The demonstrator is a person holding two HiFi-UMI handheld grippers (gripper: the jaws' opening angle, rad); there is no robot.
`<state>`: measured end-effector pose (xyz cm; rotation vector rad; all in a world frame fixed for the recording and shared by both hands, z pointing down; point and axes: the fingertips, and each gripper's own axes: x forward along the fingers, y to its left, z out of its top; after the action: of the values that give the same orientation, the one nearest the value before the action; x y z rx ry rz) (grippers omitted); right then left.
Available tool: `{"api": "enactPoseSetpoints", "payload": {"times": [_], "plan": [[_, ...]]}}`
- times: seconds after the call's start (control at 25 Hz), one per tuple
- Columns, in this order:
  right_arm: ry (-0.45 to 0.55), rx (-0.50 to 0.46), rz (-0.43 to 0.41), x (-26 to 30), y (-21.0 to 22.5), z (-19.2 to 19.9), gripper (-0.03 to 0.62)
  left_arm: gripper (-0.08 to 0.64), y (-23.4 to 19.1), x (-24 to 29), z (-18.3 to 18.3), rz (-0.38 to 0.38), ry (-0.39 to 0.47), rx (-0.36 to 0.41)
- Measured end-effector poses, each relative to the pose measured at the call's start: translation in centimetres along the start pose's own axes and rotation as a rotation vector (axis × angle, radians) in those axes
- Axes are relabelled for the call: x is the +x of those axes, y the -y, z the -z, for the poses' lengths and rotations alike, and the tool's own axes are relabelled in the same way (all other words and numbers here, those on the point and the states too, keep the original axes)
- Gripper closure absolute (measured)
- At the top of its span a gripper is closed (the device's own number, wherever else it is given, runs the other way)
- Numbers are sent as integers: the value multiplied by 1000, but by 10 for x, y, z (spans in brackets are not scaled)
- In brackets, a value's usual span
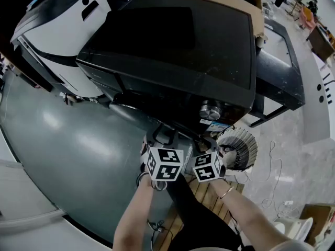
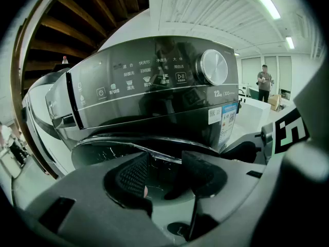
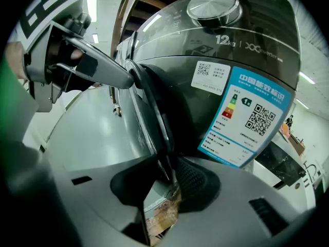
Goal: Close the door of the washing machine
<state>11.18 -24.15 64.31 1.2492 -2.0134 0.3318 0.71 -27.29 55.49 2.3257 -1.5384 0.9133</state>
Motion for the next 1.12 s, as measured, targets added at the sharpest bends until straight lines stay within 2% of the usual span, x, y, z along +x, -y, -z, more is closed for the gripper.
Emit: {"api": "enactPoseSetpoints", "payload": {"times": [1.12], "plan": [[26,20,-6,-1,2,3,468,336,3,0,0,-10,8,-10]]}}
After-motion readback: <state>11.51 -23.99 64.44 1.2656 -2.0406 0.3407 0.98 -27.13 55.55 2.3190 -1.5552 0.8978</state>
